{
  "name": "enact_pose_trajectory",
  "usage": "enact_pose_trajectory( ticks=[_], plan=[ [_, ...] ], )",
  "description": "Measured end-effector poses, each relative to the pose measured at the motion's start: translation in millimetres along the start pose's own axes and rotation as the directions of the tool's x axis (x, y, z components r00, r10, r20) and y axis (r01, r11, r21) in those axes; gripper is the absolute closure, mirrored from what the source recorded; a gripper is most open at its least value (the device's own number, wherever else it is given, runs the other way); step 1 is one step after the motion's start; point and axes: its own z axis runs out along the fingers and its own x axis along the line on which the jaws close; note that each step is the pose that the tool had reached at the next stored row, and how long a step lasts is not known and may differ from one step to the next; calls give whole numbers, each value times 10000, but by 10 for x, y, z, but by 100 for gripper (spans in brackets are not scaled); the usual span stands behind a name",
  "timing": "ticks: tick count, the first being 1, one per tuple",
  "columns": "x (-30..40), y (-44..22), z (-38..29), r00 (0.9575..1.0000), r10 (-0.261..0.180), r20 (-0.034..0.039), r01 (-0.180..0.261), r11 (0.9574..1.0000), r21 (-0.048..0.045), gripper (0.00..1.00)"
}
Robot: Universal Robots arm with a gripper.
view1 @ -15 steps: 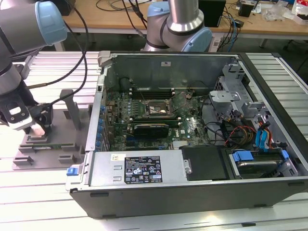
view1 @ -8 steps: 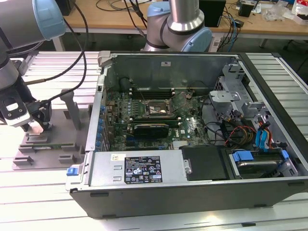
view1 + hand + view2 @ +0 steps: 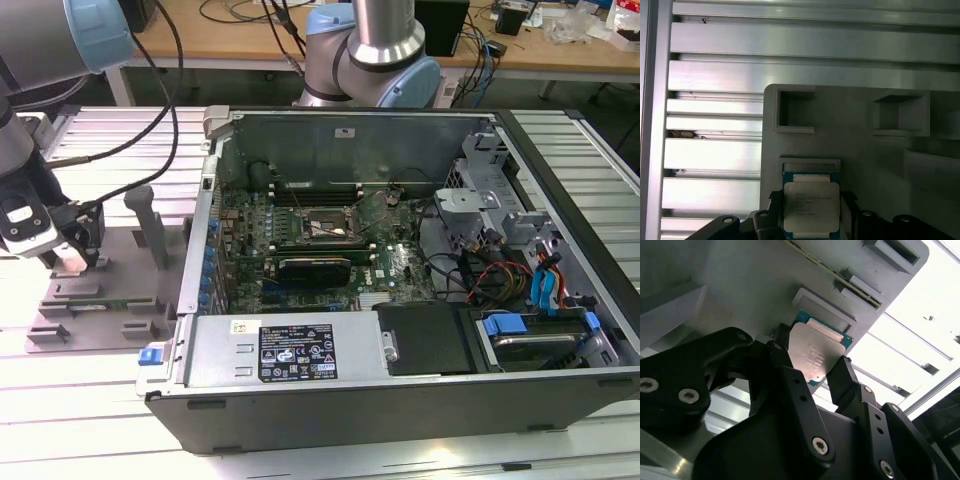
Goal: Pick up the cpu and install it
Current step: 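Pick up the cpu and move it towards the insertion slot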
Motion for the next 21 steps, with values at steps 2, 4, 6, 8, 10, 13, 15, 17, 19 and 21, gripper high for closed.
enact_pose_trajectory(
  ticks=[2,4,6,8,10,13,15,17,19,21],
  plan=[
    [0,2,-42,10000,0,-1,0,10000,0,46],
    [-1,4,-91,10000,0,0,0,10000,0,46],
    [-1,4,-114,10000,0,-1,0,10000,0,46],
    [-2,5,-138,10000,0,1,0,10000,0,46],
    [-2,7,-180,10000,1,0,-1,10000,0,46],
    [-3,8,-222,10000,1,0,-1,10000,0,46],
    [-3,9,-248,10000,1,1,-1,10000,0,46],
    [-4,10,-270,10000,1,1,-1,10000,0,46],
    [-4,10,-283,10000,0,1,0,10000,0,46],
    [-4,11,-301,10000,1,0,-1,10000,0,46]
  ],
)
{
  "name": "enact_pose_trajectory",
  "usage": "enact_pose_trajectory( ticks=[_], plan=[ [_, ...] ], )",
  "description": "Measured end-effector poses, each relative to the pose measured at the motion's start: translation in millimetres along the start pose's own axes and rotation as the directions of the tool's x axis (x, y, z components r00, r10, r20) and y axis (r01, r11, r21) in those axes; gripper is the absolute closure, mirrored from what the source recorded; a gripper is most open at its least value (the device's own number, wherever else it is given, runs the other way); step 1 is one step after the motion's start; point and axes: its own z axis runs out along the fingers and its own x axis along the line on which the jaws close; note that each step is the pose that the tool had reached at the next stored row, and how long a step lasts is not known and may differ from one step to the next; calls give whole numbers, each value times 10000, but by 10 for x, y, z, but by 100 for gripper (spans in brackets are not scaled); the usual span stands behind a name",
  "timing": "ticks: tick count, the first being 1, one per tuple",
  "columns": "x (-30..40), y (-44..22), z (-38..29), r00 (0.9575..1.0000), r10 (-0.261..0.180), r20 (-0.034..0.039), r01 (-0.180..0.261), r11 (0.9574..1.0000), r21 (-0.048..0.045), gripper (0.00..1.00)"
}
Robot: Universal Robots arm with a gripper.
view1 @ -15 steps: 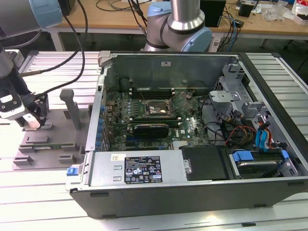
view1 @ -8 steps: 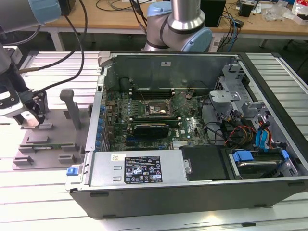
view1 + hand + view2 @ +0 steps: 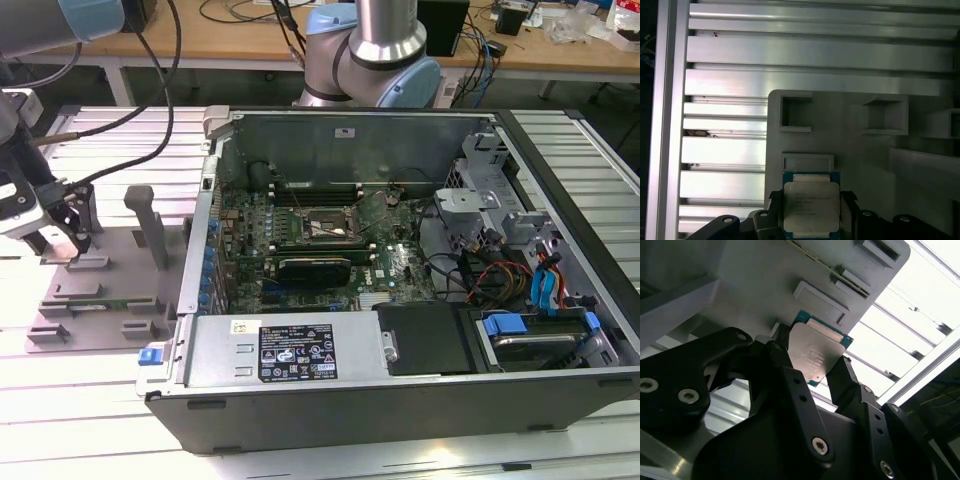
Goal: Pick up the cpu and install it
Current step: 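Pick up the cpu and move it towards the insertion slot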
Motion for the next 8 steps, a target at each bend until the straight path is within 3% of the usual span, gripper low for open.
enact_pose_trajectory(
  ticks=[8],
  plan=[
    [-1,3,-94,10000,0,-1,0,10000,-1,46]
  ],
)
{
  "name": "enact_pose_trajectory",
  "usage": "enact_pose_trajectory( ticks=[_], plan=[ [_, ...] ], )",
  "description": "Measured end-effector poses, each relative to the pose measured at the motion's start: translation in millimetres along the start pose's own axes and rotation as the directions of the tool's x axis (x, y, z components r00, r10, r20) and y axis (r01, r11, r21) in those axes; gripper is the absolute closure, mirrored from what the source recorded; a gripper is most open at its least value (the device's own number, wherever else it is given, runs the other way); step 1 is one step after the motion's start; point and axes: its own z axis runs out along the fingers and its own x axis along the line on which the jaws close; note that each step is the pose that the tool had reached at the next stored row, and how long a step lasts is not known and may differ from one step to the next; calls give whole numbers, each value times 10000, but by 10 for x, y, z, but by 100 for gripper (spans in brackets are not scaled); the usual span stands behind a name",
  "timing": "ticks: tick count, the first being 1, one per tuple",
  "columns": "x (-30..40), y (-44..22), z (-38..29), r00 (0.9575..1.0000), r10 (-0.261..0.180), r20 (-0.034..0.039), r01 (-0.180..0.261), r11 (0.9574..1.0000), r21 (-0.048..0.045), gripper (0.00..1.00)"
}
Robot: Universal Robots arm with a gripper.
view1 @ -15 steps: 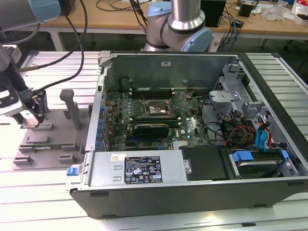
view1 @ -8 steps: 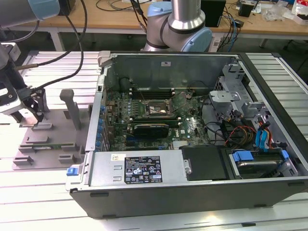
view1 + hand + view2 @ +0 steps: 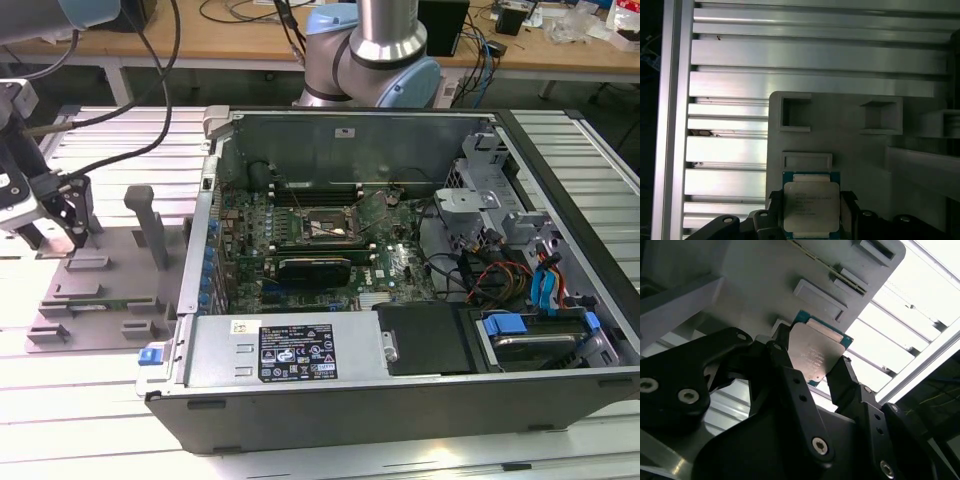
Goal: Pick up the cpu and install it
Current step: 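Pick up the cpu and move it towards the insertion slot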
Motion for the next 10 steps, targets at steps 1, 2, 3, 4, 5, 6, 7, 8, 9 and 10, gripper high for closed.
enact_pose_trajectory(
  ticks=[1,2,3,4,5,6,7,8,9,10],
  plan=[
    [0,0,-8,10000,1,1,-1,10000,-6,46],
    [0,1,-15,10000,1,2,-1,10000,-8,46],
    [0,1,-21,10000,1,2,-1,10000,-9,46],
    [0,1,-31,10000,0,2,0,10000,-11,46],
    [0,1,-37,10000,1,2,-1,10000,-12,46],
    [-1,1,-44,10000,0,2,0,10000,-12,46],
    [-1,2,-62,10000,0,2,0,10000,-13,46],
    [-1,3,-75,10000,1,2,-1,10000,-13,46],
    [-1,3,-85,10000,1,2,-1,10000,-13,46],
    [-1,3,-92,10000,1,2,-1,10000,-12,46]
  ],
)
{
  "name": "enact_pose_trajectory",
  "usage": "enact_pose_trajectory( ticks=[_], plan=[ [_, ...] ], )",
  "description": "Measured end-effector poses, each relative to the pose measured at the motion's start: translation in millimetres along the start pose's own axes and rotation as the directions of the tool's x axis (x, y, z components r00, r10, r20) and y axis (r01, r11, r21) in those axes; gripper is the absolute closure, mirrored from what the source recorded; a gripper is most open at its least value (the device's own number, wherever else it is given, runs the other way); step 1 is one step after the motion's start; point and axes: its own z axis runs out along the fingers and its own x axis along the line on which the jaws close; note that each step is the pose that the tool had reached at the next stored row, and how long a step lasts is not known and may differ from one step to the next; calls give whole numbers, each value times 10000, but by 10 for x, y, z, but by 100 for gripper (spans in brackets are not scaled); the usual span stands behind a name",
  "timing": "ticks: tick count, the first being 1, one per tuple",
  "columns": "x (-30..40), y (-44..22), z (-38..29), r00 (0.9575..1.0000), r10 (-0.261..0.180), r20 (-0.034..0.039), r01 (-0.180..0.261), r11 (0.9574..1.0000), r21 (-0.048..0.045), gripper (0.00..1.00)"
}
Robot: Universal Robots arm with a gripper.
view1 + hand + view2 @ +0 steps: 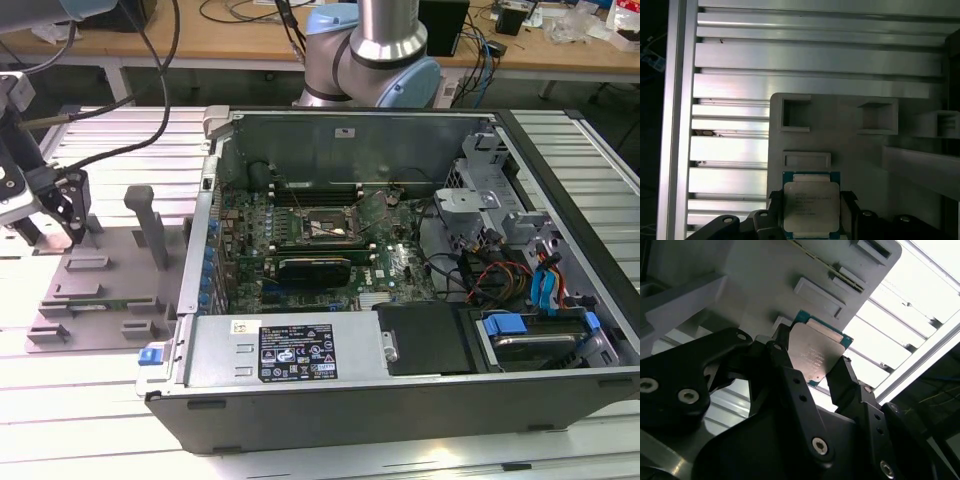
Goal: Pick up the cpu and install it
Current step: 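Pick up the cpu and move it towards the insertion slot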
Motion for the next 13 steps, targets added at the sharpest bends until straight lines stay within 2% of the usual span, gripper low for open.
enact_pose_trajectory(
  ticks=[7,13],
  plan=[
    [-2,4,-121,10000,0,0,0,10000,0,46],
    [-2,6,-179,10000,0,0,0,10000,-1,46]
  ],
)
